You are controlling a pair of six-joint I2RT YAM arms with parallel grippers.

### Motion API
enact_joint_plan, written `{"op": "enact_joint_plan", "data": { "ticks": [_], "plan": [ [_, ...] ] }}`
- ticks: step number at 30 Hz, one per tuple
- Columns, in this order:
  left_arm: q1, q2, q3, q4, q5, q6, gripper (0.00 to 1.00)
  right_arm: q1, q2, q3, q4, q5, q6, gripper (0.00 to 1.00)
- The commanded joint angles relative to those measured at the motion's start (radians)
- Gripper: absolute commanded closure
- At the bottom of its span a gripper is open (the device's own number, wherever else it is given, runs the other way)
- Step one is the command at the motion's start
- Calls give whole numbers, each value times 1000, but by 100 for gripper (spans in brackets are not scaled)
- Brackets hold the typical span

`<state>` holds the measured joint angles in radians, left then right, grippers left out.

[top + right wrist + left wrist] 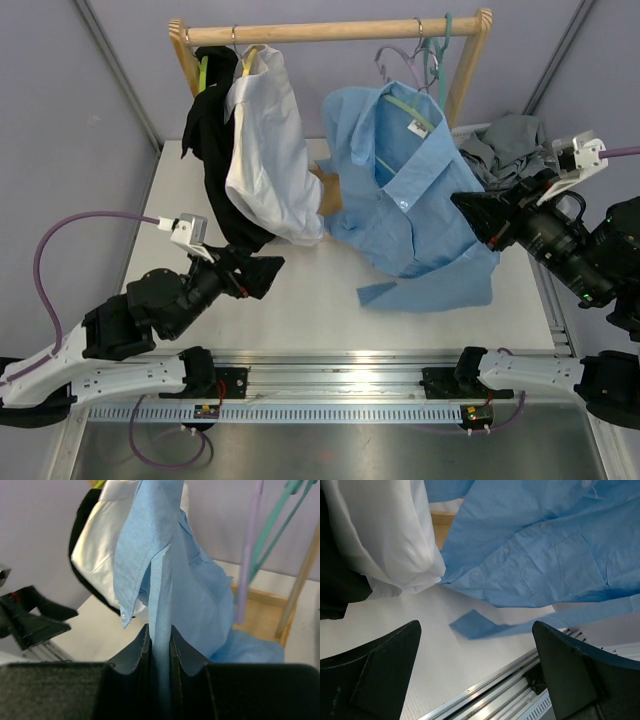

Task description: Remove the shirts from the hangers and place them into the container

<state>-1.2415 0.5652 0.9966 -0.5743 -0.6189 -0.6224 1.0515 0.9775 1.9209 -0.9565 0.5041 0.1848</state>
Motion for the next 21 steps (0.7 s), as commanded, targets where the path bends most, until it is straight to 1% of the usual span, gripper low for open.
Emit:
{"op": "enact_joint_plan", "data": {
  "ticks": [1,4,7,8,9,11,12,13,15,18,21],
  "plan": [
    [2,21,54,85,28,49,3,8,-20,29,16,-216,35,100],
    [2,30,69,105,39,67,3,8,-51,35,4,-278,33,100],
    [2,47,108,148,77,110,3,7,-120,12,18,-346,31,100],
    [2,47,112,168,97,124,3,8,-135,6,25,-372,24,100],
    [2,48,116,191,152,137,3,-1,-149,1,39,-406,21,100],
    [2,47,117,275,217,168,3,-18,-181,-10,50,-409,24,100],
    [2,47,117,306,281,176,3,-30,-183,-7,32,-430,19,100],
    [2,51,120,356,309,184,3,-57,-181,-7,29,-444,19,100],
    [2,61,135,396,349,196,3,-85,-174,-13,7,-499,21,100],
    [2,122,171,419,331,214,3,-108,-139,-32,-30,-500,30,100],
    [2,192,180,479,366,224,3,-108,-111,-98,-51,-500,38,100]
  ]
}}
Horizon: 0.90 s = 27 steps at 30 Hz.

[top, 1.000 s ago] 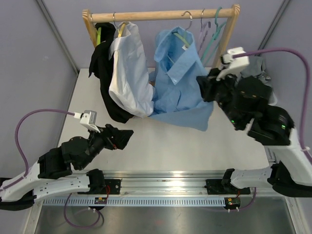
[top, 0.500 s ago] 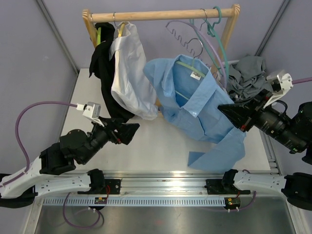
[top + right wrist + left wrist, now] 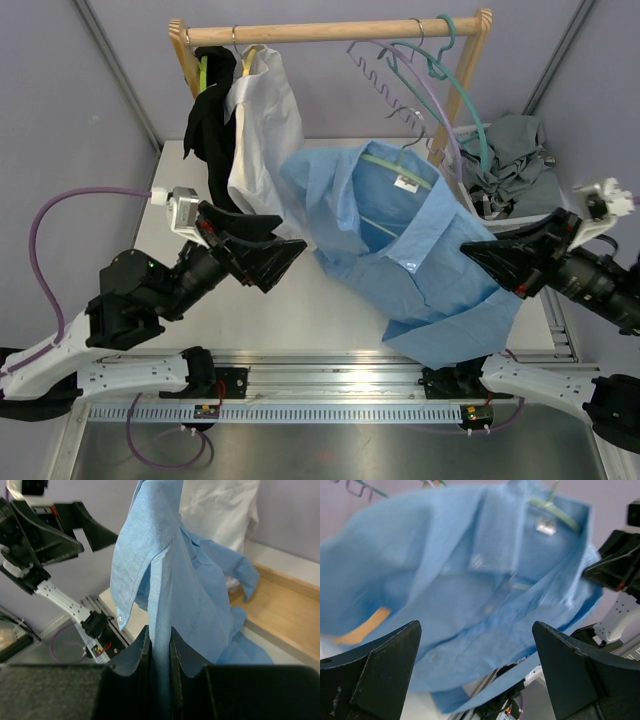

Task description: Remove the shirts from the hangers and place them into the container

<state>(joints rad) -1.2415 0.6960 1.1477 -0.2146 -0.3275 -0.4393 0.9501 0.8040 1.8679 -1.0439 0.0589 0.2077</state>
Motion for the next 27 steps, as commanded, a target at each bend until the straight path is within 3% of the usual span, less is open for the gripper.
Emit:
{"op": "enact_joint_plan", "data": {
  "ticks": [1,7,15,22,25,27],
  "plan": [
    [1,77,29,174,82,45,3,-7,63,-64,33,-82,19,100],
    [-16,206,44,391,107,117,3,-7,4,-179,44,-82,73,100],
    [-18,390,144,396,42,152,2,-7,-31,-213,30,-106,98,100],
    [-18,447,159,391,-51,168,2,-7,-39,-213,31,-117,93,100],
    [-18,470,162,393,-99,180,5,-7,-42,-213,33,-122,93,100],
    [-18,482,172,385,-122,188,14,-7,-42,-217,39,-128,93,100]
  ]
}}
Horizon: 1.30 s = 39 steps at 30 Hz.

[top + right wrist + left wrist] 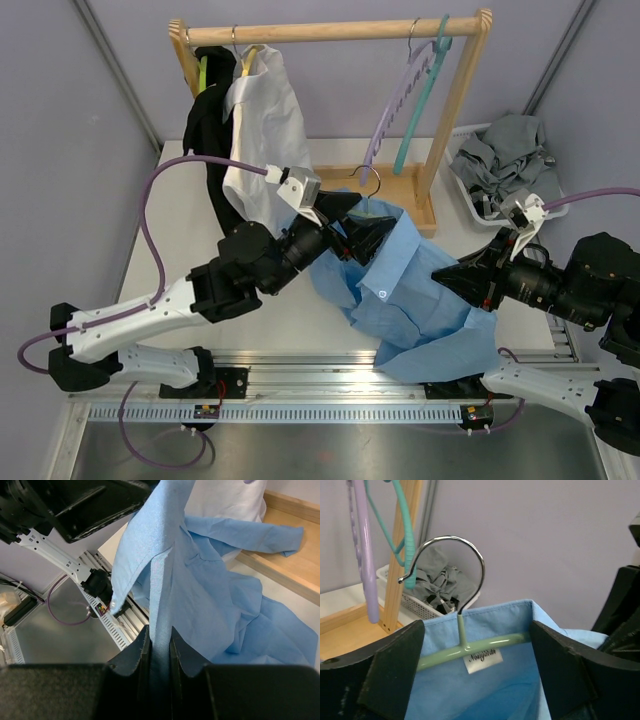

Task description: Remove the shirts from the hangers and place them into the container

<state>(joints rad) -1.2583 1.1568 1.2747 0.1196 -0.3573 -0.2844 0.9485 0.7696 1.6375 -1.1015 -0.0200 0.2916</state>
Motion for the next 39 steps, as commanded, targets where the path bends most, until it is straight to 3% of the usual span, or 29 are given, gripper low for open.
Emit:
{"op": "enact_joint_plan", "data": {
  "ticks": [1,2,3,5,6,8,9,12,16,17,18,19,24,39],
  "plan": [
    [-1,30,54,48,-98,36,20,-5,-9,12,98,-49,9,100],
    [-1,46,60,43,-112,37,25,-5,-6,10,98,-51,9,100],
    [-1,53,66,29,-118,42,38,-5,-9,8,98,-49,9,100],
    [-1,70,83,19,-127,45,48,-5,-9,10,98,-49,9,100],
    [-1,75,89,6,-131,47,60,-5,-12,10,100,-47,9,100],
    [-1,83,101,-3,-138,45,73,-5,-15,13,95,-35,6,100],
    [-1,89,106,-15,-141,41,86,-5,-15,15,92,-29,7,100],
    [-3,106,136,-52,-160,39,100,-4,-7,22,72,-2,1,100],
    [-1,115,172,-71,-189,73,100,-5,14,42,31,77,0,100],
    [-1,116,179,-69,-213,88,100,-5,20,45,11,98,-6,93],
    [-1,119,196,-60,-230,124,100,-5,33,47,2,104,-9,78],
    [0,129,207,-52,-247,149,100,-5,37,44,-6,110,-12,54],
    [14,187,327,-81,-282,247,100,-5,33,24,-24,100,-19,29],
    [56,241,566,-117,-325,428,100,-5,-47,-47,-38,103,-17,24]
  ]
}}
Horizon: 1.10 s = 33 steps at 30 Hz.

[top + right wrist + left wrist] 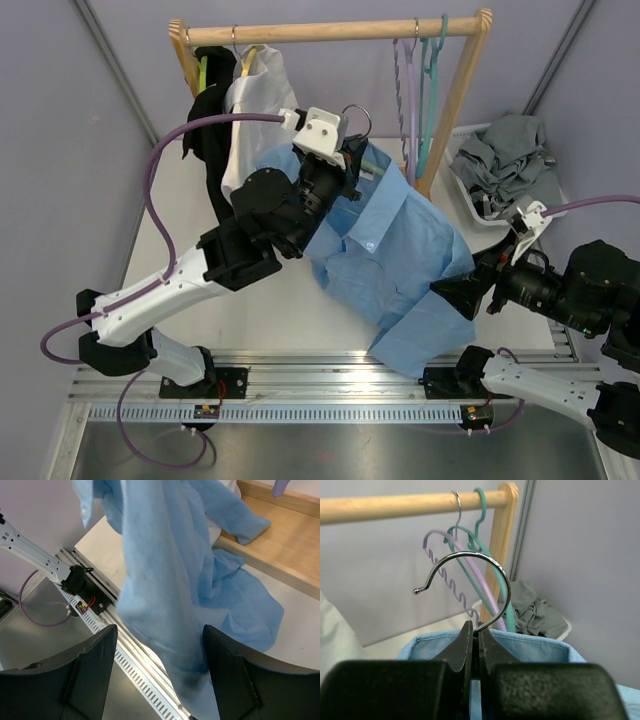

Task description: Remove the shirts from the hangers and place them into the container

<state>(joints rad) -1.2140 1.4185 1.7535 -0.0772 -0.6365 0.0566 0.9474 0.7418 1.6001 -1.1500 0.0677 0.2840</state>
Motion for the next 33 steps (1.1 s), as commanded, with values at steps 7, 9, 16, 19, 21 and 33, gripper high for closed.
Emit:
{"op": "enact_joint_plan", "data": {
  "ticks": [7,9,16,19,21,33],
  "plan": [
    [42,-23,153,80,-57,135,100,-4,-44,-43,21,15,-11,35],
    [54,-23,165,57,-52,137,100,-4,-51,-51,22,14,-9,42],
    [90,-6,231,60,-58,173,100,-4,-67,-57,6,18,1,79],
    [105,-7,254,53,-55,175,100,-4,-84,-48,-8,47,15,91],
    [108,-19,253,50,-58,175,100,-4,-99,-43,-14,63,21,93],
    [108,-237,77,66,-127,144,100,-4,-136,72,-151,672,185,100]
  ]
}}
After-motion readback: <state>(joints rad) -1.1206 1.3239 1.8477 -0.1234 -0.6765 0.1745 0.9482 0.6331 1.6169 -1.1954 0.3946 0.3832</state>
